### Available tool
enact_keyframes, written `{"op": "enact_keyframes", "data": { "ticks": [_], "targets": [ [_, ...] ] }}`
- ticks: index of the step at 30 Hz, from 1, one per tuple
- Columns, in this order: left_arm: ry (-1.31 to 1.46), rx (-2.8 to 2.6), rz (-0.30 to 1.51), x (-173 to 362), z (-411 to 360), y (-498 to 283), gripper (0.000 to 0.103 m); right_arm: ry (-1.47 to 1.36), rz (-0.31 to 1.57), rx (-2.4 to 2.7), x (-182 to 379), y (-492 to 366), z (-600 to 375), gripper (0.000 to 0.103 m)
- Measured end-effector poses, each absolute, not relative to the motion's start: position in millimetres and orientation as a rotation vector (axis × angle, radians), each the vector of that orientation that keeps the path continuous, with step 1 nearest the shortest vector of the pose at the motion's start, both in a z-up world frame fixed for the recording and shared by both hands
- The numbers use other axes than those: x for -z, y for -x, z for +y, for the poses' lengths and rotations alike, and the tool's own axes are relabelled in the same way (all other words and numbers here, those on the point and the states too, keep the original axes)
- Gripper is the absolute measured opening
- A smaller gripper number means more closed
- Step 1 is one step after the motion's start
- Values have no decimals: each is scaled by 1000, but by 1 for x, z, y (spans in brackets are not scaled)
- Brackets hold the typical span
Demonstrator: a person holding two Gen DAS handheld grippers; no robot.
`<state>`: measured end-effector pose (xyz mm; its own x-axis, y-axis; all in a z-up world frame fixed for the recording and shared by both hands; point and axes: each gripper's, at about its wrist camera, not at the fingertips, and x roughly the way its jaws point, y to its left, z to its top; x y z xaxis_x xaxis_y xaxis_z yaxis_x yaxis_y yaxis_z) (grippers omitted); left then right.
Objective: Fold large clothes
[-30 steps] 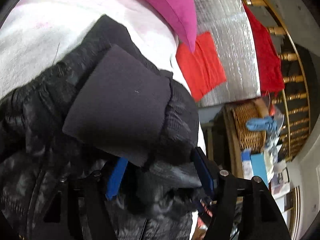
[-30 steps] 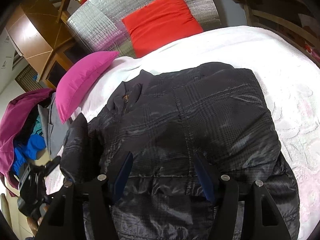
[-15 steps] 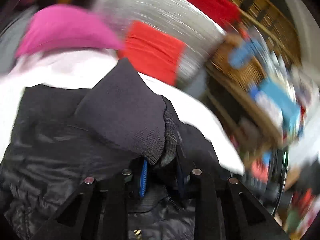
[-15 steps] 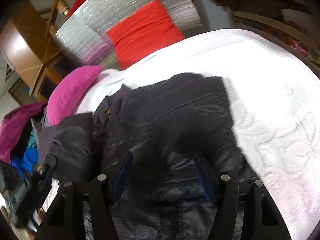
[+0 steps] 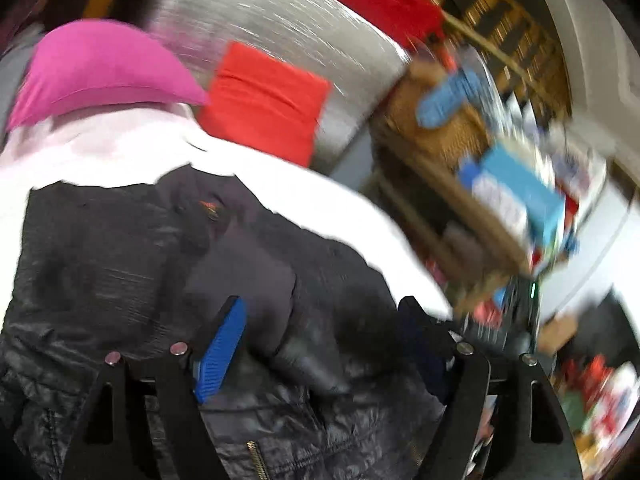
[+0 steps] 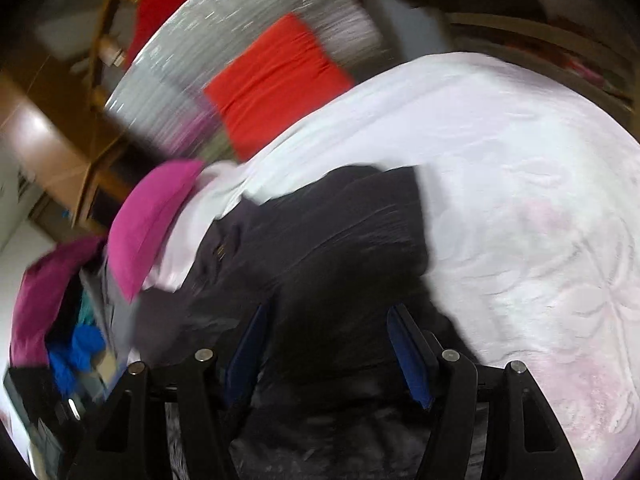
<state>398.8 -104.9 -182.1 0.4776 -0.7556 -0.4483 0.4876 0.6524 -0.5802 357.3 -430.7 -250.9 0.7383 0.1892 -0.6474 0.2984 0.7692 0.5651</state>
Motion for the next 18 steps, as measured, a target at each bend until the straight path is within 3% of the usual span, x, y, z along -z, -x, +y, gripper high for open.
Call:
{"op": "enact_keyframes", "data": {
  "ticks": [4, 7, 18],
  "targets": [
    [516, 763, 778, 188, -88, -415, 79, -508, 790, -69, 240, -365, -388, 69],
    [538, 690, 792, 191, -75, -418, 79, -378, 783, -169, 234, -364, -347, 84],
    [373, 207, 909, 224, -13, -439, 79, 44, 832, -32, 259, -402, -235, 85]
  ]
}}
